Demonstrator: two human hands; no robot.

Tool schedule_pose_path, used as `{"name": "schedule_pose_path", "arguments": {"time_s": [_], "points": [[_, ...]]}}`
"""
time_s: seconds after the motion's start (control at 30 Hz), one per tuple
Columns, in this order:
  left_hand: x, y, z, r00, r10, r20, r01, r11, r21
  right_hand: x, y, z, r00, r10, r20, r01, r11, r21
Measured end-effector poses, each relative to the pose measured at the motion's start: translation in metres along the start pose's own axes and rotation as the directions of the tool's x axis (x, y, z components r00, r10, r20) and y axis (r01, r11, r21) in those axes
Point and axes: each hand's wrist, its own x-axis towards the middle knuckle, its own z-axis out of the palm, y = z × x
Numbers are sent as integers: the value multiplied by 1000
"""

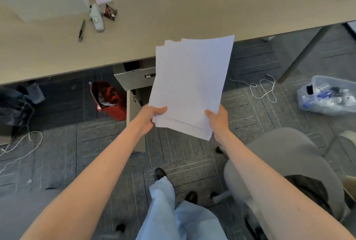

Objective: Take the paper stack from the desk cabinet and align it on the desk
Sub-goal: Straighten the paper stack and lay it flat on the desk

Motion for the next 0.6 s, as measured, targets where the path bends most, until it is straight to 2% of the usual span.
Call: {"name": "schedule_pose_path", "arguments": {"time_s": [0.17,0.23,0.47,0.6], "points": [[0,52,16,990,61,126,-39,984,-171,22,-46,-13,994,-112,-1,112,994,12],[10,78,21,985,66,159,-37,983,-178,38,-66,-13,992,-128,10,128,992,24],[94,167,37,995,43,92,-51,995,84,120,-129,3,993,-117,-21,118,992,47],[152,219,46,995,65,81,-76,986,149,175,-167,12,996,-74,-44,78,994,81]]}}
